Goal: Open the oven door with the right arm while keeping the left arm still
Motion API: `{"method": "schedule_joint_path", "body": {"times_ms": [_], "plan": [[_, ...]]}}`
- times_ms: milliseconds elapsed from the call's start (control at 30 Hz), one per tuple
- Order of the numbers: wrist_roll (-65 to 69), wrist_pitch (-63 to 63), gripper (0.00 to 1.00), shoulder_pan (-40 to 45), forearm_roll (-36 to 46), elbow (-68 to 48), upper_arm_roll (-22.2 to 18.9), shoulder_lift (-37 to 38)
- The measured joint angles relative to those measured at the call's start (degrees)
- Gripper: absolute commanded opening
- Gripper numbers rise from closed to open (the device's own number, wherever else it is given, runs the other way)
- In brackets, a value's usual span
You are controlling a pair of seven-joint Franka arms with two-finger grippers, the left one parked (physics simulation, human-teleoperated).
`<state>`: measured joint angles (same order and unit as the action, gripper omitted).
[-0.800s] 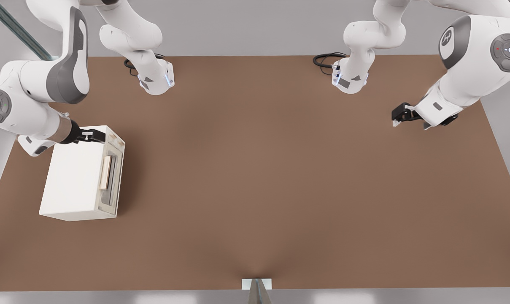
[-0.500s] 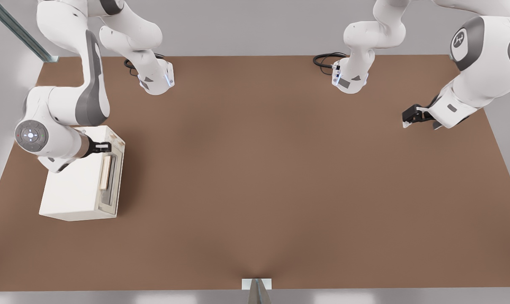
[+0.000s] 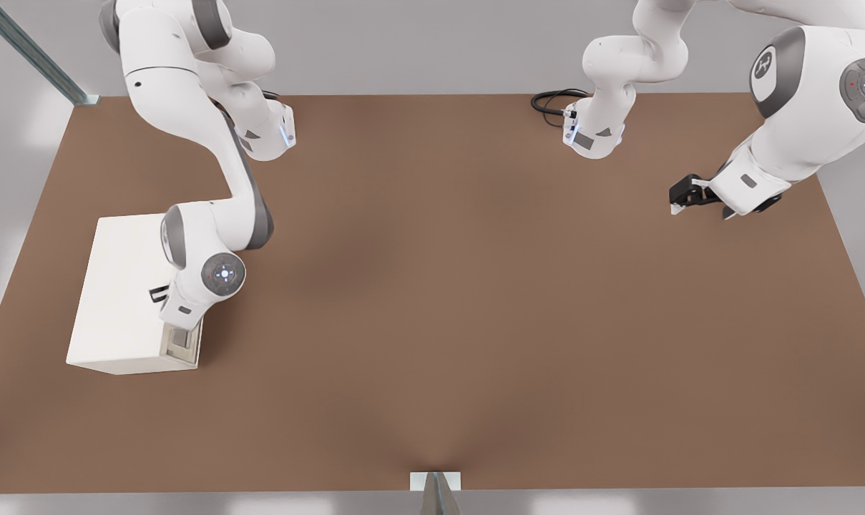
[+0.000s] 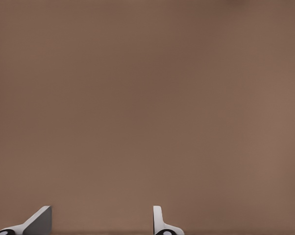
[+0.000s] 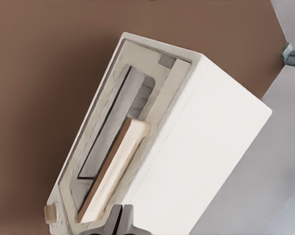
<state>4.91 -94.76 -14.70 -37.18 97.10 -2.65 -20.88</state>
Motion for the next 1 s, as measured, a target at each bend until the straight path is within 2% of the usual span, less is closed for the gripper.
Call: {"method": "schedule_joint_path", "body": {"times_ms": [267,433,733,1000], "plan": [[-2.8,-1.4,0.21,-4.7,-9.9,0.6,0.0,-2.8],[-5.8,-1.9,0.21,-4.9,-15.5,2.7,-0.1,-3.6],[-10.9,-2.4,0.21,-4.3,-16.9,9.5,-0.1,-1.3],[-13.7,-3.5,0.21,-3.1,-16.9,10.1,-0.1,-1.7]]}}
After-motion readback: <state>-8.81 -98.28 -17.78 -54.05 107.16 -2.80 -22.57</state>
